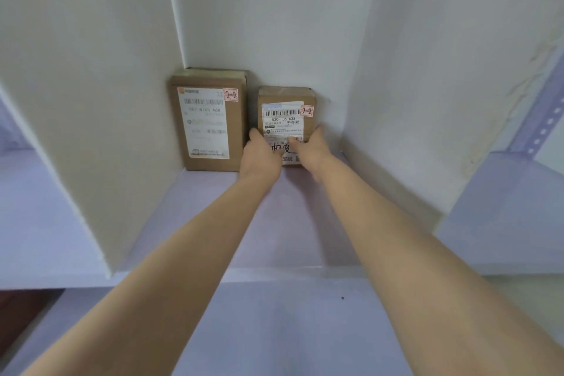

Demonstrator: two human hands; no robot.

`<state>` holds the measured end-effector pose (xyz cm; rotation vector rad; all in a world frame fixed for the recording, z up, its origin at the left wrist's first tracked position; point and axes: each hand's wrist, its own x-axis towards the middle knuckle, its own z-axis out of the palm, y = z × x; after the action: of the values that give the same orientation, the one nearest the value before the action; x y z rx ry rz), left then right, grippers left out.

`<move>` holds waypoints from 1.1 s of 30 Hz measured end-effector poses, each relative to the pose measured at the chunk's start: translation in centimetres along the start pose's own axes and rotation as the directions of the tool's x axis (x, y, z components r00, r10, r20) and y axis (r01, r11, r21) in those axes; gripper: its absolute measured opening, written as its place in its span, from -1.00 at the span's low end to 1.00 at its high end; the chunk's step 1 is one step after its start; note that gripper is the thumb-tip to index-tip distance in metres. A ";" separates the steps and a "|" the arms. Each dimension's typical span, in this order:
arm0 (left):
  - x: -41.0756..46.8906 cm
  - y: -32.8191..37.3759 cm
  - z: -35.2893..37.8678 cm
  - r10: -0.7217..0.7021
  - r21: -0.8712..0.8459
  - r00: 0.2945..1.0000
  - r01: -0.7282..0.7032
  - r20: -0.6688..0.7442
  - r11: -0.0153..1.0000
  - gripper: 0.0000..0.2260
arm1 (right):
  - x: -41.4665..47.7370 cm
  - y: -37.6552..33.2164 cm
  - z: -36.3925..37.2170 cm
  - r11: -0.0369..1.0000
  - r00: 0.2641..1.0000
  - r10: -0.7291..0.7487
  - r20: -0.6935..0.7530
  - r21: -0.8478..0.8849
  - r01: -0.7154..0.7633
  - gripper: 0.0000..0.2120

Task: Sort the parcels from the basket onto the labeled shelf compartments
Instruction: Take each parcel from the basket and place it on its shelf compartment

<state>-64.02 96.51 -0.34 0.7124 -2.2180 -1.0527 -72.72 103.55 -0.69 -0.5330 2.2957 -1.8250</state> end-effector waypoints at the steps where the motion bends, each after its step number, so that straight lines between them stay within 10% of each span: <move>1: -0.2 0.2 -0.2 -0.005 0.018 1.000 0.005 0.009 1.000 -0.59 | -0.1 -0.1 0.0 1.000 1.000 0.016 -0.003 -0.005 -0.016 -0.32; 14: -3.4 6.5 -9.1 -0.176 0.356 0.932 0.056 0.316 0.933 -0.64 | -8.4 -10.5 -6.5 0.836 0.921 0.353 0.163 -0.498 -0.232 -0.24; 19: -6.9 12.9 -15.7 -0.322 0.763 0.854 -0.126 0.409 0.634 -0.34 | -13.6 -20.0 -9.2 0.677 0.856 0.416 0.307 -0.733 -0.066 -0.33; 27: -16.0 21.8 -28.0 -0.555 0.806 0.670 -0.112 0.493 0.581 -0.32 | -21.9 -31.3 -14.1 0.421 0.684 0.611 0.399 -0.895 0.146 -0.35; 33: -19.3 22.1 -34.6 -0.605 0.841 0.696 0.005 0.386 0.541 -0.30 | -25.8 -34.0 -12.3 0.398 0.612 0.642 0.462 -0.883 0.249 -0.30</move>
<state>-31.58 104.23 30.38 1.3652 -3.3432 -0.3694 -47.14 117.81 32.71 -0.8300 2.2353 0.1346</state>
